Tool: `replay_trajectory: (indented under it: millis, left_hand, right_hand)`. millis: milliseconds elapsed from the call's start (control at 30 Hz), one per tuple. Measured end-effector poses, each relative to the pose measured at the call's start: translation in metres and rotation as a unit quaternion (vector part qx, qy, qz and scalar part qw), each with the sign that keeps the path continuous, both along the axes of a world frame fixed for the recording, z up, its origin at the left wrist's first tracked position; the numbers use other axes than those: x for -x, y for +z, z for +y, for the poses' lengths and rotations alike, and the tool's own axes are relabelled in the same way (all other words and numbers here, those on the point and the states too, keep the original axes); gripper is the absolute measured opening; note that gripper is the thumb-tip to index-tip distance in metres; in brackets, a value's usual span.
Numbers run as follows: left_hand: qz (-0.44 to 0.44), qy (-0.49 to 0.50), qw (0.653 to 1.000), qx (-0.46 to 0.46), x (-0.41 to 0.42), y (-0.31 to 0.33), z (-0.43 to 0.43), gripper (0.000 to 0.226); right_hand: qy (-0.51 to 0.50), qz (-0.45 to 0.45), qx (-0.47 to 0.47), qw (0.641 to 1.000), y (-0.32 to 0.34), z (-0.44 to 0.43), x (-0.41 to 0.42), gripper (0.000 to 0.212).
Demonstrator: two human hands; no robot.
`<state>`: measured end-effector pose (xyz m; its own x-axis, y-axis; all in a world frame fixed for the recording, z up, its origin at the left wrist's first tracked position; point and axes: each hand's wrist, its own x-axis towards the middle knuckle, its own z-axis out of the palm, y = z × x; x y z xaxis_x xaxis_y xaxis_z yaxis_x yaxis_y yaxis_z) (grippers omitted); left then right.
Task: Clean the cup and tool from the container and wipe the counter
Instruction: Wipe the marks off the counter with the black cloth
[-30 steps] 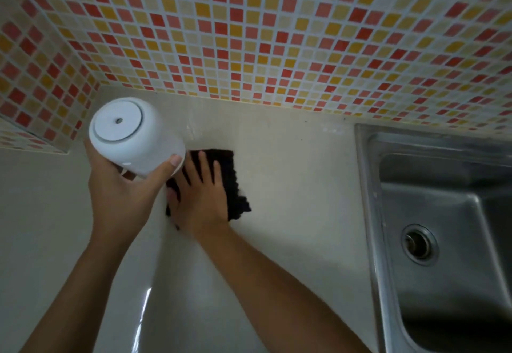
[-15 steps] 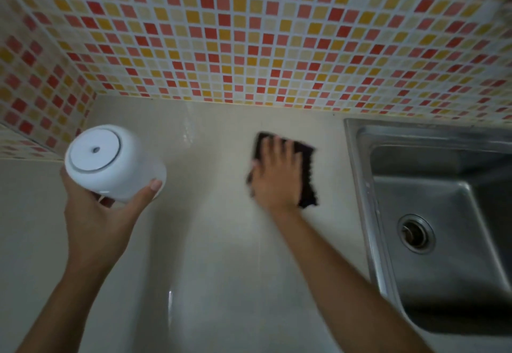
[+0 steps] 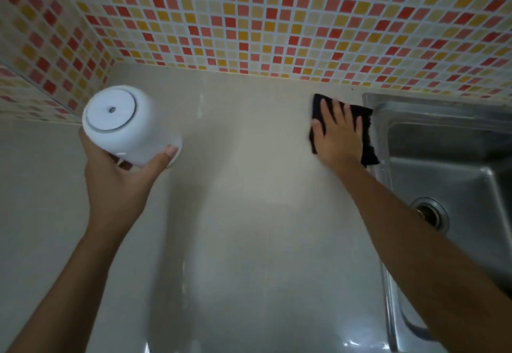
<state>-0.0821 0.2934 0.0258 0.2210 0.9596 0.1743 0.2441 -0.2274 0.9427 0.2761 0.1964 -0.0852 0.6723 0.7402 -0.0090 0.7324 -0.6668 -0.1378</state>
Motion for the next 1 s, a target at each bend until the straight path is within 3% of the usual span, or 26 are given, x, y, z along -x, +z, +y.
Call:
replay_trajectory:
  millis: [133, 200, 300, 400, 500, 667, 800, 1000]
  left_hand:
    - [-0.004, 0.011, 1.000, -0.009, 0.001, 0.008, -0.001, 0.093]
    - [-0.011, 0.010, 1.000, -0.014, -0.001, 0.013, -0.002, 0.094]
    - [-0.014, -0.002, 1.000, -0.018, -0.004, 0.017, -0.003, 0.094]
    - [-0.005, -0.011, 1.000, -0.020, -0.006, 0.021, -0.007, 0.094]
    - [0.007, -0.016, 1.000, -0.016, -0.004, 0.020, -0.008, 0.096]
    - [0.017, -0.016, 1.000, -0.013, 0.009, 0.016, -0.011, 0.095]
    - [0.024, -0.014, 1.000, -0.010, 0.033, 0.009, -0.015, 0.096]
    - [0.020, -0.017, 1.000, 0.001, 0.050, -0.002, -0.020, 0.101]
  right_hand:
    - [-0.080, -0.002, 0.006, 0.997, -0.002, -0.014, 0.074, 0.061]
    - [-0.053, 0.013, -0.010, 0.998, -0.001, -0.003, 0.134, 0.064]
    - [0.104, 0.057, -0.033, 0.992, 0.000, -0.007, 0.244, 0.062]
    - [0.287, 0.116, -0.008, 0.951, 0.011, -0.068, 0.320, 0.061]
    - [0.314, 0.096, -0.016, 0.944, 0.011, -0.128, 0.290, 0.059]
    - [0.146, 0.015, 0.011, 0.989, 0.000, -0.112, 0.146, 0.060]
    - [0.015, 0.021, 0.035, 0.999, 0.004, -0.052, 0.034, 0.060]
    - [-0.013, 0.024, 0.020, 0.999, 0.002, -0.041, 0.046, 0.058]
